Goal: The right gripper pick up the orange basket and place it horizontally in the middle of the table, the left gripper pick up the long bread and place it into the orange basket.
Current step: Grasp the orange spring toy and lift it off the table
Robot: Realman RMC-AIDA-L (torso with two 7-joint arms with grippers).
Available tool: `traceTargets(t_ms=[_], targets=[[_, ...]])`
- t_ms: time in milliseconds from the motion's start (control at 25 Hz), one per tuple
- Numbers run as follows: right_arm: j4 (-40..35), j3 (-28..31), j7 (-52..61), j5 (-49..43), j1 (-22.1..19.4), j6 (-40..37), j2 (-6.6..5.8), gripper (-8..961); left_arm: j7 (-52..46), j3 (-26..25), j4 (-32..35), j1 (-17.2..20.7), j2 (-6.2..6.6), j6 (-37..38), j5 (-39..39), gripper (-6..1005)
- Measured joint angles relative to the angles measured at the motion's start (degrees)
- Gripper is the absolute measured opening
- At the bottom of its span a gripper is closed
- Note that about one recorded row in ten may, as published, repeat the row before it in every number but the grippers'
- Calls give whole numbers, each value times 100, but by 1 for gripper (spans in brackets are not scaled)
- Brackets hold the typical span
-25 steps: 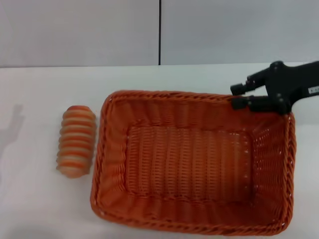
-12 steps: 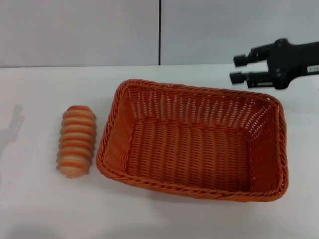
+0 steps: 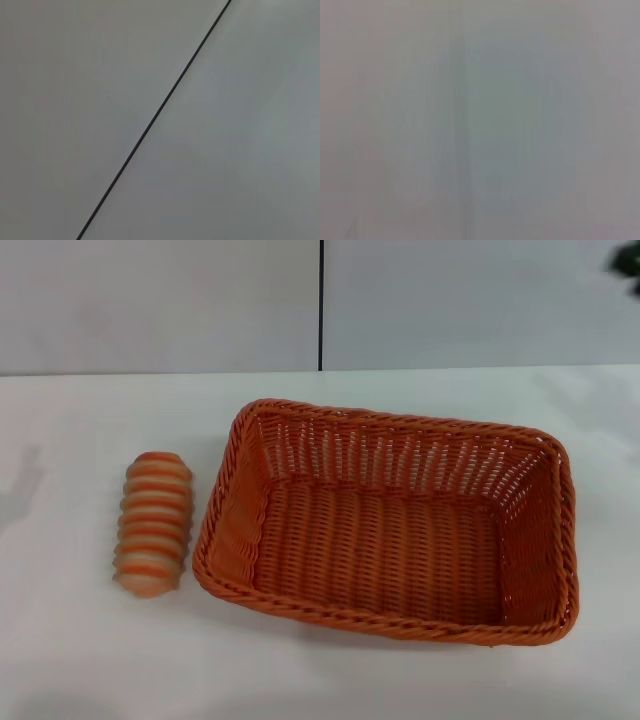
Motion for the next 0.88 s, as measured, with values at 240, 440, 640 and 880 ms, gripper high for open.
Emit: traceTargets(t_ms=[240, 440, 640, 880], targets=[[-888, 753, -736, 1450, -882, 1, 277, 470, -354, 266, 618, -74, 7, -62, 0, 832], [-1516, 1079, -934, 1942, -1344, 31, 294, 470, -1159, 997, 1748, -134, 53, -444, 5, 832], [-1592, 1144, -955, 1998, -1596, 33, 340, 470, -1900, 1749, 2620, -135, 246, -818, 78, 832], [-1761, 1312, -986, 2022, -1692, 17, 378, 470, -3909, 2137, 4234, -472, 709, -990, 1926, 832]])
